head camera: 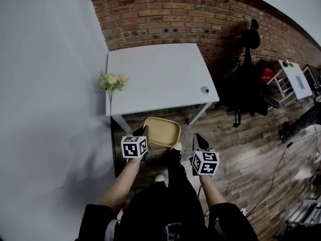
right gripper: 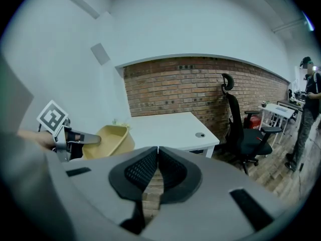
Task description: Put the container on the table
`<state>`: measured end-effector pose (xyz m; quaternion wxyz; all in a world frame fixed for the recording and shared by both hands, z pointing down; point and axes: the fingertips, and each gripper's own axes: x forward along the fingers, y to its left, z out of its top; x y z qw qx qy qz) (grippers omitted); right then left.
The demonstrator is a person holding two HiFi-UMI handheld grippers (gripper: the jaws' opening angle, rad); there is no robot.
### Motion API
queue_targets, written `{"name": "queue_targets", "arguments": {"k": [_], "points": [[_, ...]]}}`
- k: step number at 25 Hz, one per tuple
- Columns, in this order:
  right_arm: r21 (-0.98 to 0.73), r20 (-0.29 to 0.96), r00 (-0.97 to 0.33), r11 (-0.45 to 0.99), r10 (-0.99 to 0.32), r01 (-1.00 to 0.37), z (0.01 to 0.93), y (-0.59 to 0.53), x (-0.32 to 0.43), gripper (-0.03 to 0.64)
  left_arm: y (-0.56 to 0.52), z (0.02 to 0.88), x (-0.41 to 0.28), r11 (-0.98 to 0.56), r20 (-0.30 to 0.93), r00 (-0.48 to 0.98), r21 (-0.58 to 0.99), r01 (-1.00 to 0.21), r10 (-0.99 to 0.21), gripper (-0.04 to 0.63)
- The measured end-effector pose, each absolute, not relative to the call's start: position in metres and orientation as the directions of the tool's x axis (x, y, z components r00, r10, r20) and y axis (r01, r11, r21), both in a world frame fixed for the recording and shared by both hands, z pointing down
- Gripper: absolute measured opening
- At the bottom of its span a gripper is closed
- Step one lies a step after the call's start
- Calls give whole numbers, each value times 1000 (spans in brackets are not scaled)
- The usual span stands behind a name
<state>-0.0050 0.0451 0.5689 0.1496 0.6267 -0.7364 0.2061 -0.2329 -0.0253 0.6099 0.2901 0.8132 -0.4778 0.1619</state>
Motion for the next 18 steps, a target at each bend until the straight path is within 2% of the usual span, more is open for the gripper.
{"name": "queue_targets", "arguments": {"k": [18], "points": [[-151,463,-221,170,-858,-974,576,-70,25,26,-125,611,-207,-350,568,446,276,-895,-692,23]]}}
